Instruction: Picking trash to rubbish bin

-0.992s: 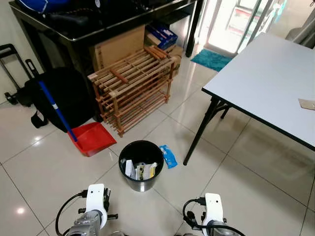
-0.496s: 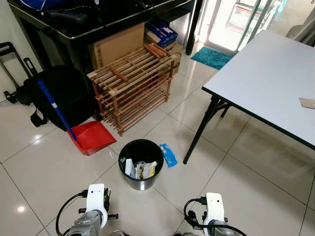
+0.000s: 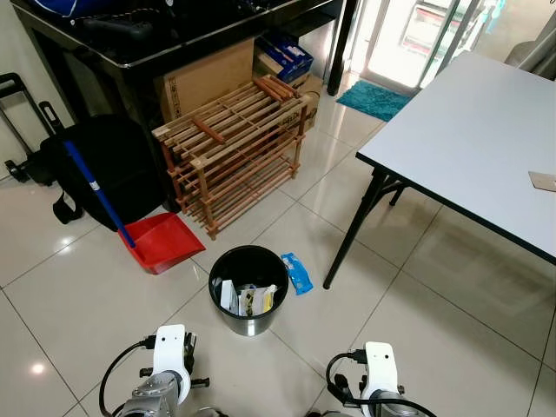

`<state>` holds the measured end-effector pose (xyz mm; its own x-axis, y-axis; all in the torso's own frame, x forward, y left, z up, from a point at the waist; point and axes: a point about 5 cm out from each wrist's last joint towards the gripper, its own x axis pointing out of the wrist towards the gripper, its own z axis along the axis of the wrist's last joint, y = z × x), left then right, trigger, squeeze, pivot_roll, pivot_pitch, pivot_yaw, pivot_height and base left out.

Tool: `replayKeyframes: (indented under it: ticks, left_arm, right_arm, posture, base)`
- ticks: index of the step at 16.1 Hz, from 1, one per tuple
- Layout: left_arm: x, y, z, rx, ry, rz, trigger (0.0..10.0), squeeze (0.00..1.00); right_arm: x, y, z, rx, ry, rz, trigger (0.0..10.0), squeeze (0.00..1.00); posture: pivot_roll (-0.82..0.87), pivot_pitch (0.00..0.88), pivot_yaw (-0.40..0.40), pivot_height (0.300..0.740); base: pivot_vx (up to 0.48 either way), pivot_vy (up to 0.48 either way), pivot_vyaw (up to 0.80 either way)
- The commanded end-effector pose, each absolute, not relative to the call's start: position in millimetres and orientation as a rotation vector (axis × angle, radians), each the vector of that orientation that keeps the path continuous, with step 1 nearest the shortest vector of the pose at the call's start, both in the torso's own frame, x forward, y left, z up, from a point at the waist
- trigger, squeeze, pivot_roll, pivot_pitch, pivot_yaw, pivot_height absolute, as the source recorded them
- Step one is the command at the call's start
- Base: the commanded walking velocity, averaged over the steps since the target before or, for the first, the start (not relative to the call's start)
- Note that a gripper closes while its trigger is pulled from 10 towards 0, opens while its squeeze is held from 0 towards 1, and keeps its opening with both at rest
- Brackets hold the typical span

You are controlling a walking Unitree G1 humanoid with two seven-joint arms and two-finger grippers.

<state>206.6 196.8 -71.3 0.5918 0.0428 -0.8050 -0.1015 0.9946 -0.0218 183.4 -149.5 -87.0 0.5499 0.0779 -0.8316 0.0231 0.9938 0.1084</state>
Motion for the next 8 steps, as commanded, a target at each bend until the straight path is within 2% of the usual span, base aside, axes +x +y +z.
replayKeyframes:
  ticks: [1, 8]
  left_arm:
    - [201.3, 196.4, -74.4, -0.071, 0.957, 0.083, 10.0, 0.00]
    - [202.2, 197.4, -73.9, -0.061, 0.960, 0.082, 10.0, 0.00]
  right_arm:
    - [180.6, -150.3, -88.5, 0.111, 1.005, 0.029, 10.0, 0.00]
    - [179.3, -148.2, -89.2, 0.124, 1.009, 0.025, 10.0, 0.00]
  posture:
    - [-0.02, 0.097, -0.036, 0.740]
    - [-0.01, 0.129, -0.035, 0.740]
  base:
    - [0.000, 0.000, 0.00]
    - [0.000, 0.000, 0.00]
